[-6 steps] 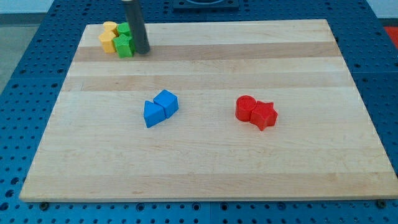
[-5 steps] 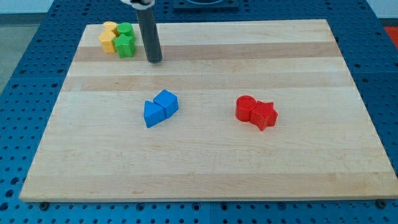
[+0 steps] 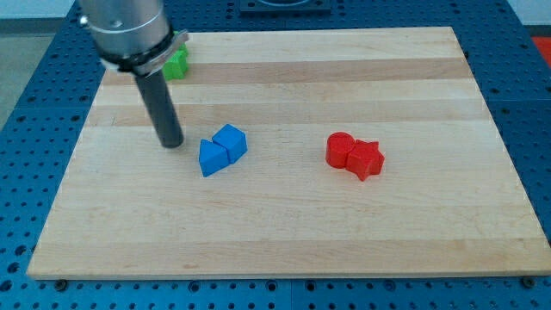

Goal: Separate blue triangle from the blue cube

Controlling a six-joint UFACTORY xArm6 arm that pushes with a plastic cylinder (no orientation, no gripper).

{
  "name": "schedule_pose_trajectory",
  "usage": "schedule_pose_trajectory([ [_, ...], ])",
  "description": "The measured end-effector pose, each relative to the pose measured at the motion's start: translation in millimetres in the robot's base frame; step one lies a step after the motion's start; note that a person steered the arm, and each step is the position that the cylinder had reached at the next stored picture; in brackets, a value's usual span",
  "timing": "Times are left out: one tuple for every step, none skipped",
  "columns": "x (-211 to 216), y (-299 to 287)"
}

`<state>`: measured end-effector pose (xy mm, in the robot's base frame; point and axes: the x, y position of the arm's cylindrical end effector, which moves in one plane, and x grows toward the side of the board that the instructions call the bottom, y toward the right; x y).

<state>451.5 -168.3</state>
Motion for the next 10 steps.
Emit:
schedule_pose_trajectory([
  [47.6,21.8],
  [60.2,52.9],
  [47.4,58.2],
  [22.2,58.2],
  [0.5,58.2],
  [-16.5,57.8],
  [-28.5,61.5],
  [-35.8,57.2],
  [-37.8,41.7],
  [-49.2,39.0],
])
